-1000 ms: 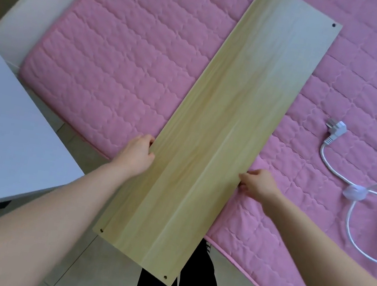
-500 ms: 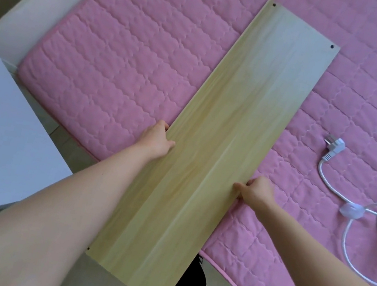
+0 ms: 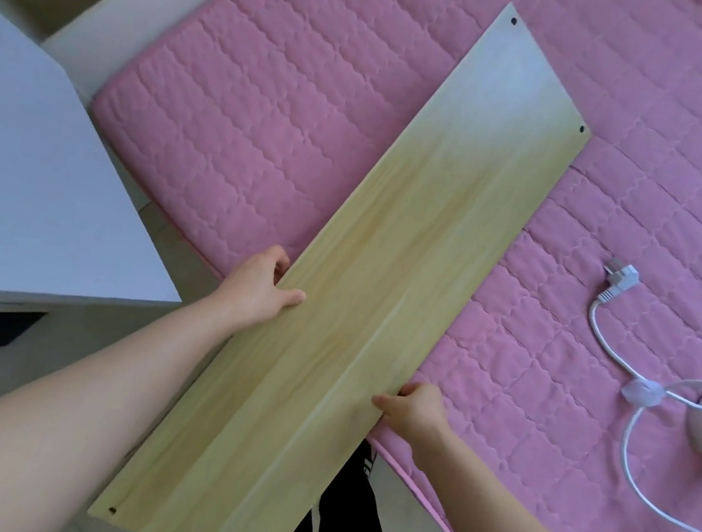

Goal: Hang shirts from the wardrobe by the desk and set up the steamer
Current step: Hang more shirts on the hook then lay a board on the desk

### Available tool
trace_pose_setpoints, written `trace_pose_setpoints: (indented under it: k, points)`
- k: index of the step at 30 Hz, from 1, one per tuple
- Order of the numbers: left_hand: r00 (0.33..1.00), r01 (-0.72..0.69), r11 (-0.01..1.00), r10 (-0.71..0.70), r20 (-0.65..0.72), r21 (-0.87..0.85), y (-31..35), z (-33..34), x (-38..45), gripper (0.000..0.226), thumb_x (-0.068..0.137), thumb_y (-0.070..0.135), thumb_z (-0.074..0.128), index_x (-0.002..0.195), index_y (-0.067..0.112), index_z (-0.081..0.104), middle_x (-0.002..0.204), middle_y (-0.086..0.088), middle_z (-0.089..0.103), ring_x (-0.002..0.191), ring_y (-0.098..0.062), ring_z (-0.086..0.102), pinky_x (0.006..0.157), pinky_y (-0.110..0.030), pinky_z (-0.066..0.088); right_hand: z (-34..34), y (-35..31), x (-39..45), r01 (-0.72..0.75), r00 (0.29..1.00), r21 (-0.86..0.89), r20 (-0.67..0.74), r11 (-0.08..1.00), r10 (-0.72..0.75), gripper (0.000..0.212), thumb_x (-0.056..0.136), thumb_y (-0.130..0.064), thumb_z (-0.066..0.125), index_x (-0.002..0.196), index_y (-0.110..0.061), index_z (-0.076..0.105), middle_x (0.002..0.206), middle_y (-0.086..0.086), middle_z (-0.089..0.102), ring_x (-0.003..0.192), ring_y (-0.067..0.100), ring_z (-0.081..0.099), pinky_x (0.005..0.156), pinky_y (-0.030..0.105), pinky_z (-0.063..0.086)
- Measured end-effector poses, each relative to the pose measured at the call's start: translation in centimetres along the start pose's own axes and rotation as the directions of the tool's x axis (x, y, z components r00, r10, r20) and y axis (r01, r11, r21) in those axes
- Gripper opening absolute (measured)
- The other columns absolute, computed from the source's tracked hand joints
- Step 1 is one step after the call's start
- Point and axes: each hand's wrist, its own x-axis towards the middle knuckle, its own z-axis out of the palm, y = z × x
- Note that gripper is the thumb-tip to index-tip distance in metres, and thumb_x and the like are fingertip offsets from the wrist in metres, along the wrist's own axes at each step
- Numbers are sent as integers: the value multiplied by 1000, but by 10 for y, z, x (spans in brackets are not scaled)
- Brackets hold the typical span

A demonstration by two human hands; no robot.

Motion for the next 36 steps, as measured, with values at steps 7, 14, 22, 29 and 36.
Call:
trace_pose_setpoints:
  k: [7, 14, 22, 29, 36]
  points:
    - [987, -157, 987, 158, -31, 23, 19, -10, -60, 27, 86, 24, 68, 102, 20, 46, 106, -1, 55, 98, -24, 53, 86, -37, 44, -8, -39, -35, 178, 984, -237, 55, 955, -170, 44, 87, -9, 60, 128, 2, 49, 118, 14, 62, 105, 27, 61, 87, 35, 48]
    - [980, -185, 976, 192, -52, 111, 48, 9, -106, 30, 95, 24, 54, 120, 27, 37, 89, -5, 62, 90, -34, 57, 73, -37, 41, -91, -109, -78, 600, 642, -569, -77, 562, -763, 50, 90, 0, 49, 137, -11, 39, 137, 5, 44, 116, 23, 50, 84, 38, 47]
    - [981, -168, 982, 159, -107, -86, 67, 5, -102, 17, 91, 28, 59, 95, 12, 55, 91, -11, 67, 90, -37, 61, 70, -38, 46, -95, -155, -81, 521, 298, -839, 352, -157, -887, 47, 72, 17, 54, 114, -3, 59, 120, 15, 59, 120, 43, 49, 92, 51, 48]
    - [991, -128, 992, 128, -29, 1, 79, 19, -95, 20, 88, 10, 53, 108, 13, 49, 101, -20, 63, 97, -43, 59, 70, -38, 42, -104, -179, -75, 403, 388, -797, 593, -449, -705, 44, 74, -22, 80, 110, -7, 58, 106, 12, 61, 117, 35, 51, 110, 55, 29]
    - [990, -80, 992, 90, -104, 102, 92, 42, -111, 24, 90, 0, 44, 110, 13, 48, 103, -17, 64, 99, -41, 60, 70, -38, 36, -74, -174, -98, 248, 609, -791, 576, -559, -545, 24, 90, -8, 50, 108, -22, 58, 106, -3, 65, 105, 27, 53, 100, 40, 31]
